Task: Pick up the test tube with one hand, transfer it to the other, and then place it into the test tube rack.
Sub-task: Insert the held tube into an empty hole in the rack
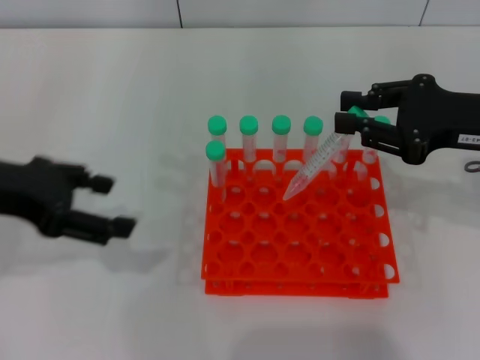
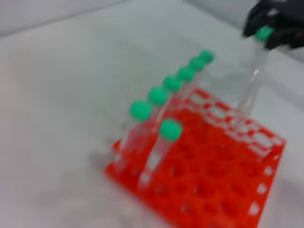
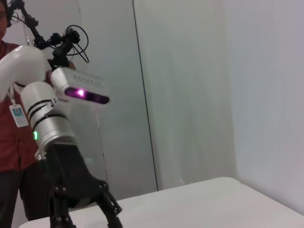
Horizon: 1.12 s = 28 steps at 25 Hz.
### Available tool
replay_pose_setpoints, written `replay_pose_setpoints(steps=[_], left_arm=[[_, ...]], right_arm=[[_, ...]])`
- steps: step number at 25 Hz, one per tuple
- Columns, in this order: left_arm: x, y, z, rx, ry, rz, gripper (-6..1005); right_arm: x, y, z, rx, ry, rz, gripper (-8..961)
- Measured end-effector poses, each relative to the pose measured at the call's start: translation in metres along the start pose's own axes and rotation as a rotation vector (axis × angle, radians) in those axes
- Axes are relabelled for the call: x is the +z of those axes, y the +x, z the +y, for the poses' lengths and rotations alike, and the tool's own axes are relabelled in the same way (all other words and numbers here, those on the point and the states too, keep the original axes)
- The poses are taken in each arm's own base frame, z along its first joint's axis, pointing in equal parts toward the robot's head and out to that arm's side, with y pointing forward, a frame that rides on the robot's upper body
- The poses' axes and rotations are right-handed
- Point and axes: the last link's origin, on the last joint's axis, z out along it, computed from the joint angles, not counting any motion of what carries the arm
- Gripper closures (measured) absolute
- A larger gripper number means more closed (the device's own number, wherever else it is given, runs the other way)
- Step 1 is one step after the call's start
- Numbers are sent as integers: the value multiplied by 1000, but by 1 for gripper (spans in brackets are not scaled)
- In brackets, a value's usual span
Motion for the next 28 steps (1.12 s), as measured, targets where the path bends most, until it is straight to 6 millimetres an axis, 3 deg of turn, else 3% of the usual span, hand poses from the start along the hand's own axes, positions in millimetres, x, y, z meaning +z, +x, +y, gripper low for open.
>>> replay_pose_setpoints(steps=[7, 18, 28], left_arm=[[-14, -35, -7, -53, 91, 6, 109], [-3, -51, -4, 52, 46, 18, 109], [8, -61, -2, 116, -15, 6, 109]], right_arm=[[9, 0, -1, -8, -3, 14, 673], [17, -7, -5, -26, -4, 8, 673], [40, -18, -4, -107, -25, 53, 673]])
